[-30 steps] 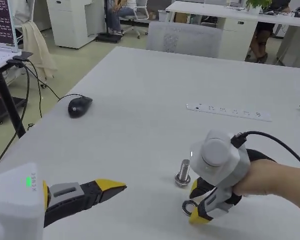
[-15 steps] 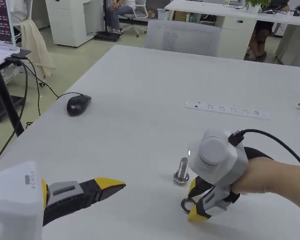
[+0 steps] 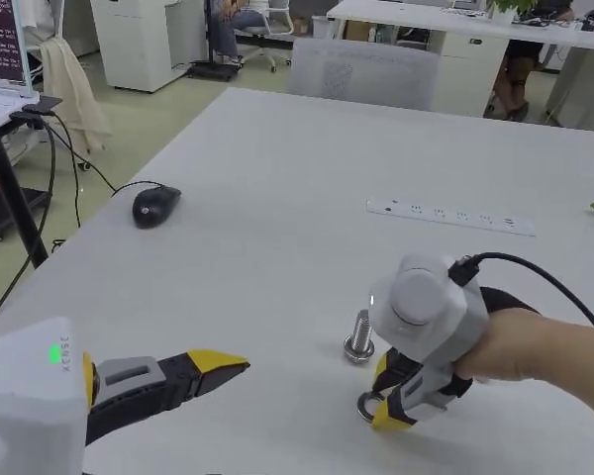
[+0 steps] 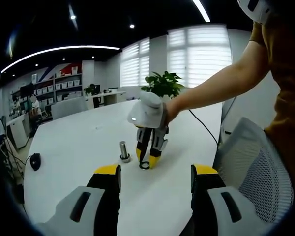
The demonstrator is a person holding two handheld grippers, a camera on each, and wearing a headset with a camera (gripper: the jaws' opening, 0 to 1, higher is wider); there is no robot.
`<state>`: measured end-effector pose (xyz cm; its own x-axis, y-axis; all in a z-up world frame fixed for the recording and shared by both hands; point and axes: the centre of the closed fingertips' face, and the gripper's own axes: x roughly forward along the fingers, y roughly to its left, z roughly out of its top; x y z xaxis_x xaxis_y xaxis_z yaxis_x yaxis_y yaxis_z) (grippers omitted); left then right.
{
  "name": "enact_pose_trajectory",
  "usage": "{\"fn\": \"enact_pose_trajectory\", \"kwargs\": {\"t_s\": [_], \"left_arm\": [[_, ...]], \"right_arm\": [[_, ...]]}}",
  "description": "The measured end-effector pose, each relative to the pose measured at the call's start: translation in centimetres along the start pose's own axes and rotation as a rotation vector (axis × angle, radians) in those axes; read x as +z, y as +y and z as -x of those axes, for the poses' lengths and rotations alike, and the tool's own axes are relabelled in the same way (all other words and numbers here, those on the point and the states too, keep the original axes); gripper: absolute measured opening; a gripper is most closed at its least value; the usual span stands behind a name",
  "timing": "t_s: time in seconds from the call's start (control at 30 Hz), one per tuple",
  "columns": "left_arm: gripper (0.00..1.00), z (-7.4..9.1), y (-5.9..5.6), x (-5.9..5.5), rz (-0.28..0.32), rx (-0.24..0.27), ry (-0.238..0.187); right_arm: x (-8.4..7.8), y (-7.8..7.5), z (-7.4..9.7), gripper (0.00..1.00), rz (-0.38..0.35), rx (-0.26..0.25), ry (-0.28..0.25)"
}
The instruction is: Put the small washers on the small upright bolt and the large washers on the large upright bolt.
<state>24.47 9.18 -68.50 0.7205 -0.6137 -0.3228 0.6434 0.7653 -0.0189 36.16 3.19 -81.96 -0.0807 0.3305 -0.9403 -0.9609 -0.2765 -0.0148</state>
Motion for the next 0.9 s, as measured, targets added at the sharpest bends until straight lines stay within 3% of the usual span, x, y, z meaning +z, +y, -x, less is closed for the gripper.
{"fn": "enact_pose_trajectory", "kwargs": {"t_s": [0.9], "left_arm": [[0.57,0.2,0.05,-0.05,0.002,0.003,0.002]], "right_arm": [[0.1,0.11,0.29,0.22,-0.002,-0.021,-0.003]]}}
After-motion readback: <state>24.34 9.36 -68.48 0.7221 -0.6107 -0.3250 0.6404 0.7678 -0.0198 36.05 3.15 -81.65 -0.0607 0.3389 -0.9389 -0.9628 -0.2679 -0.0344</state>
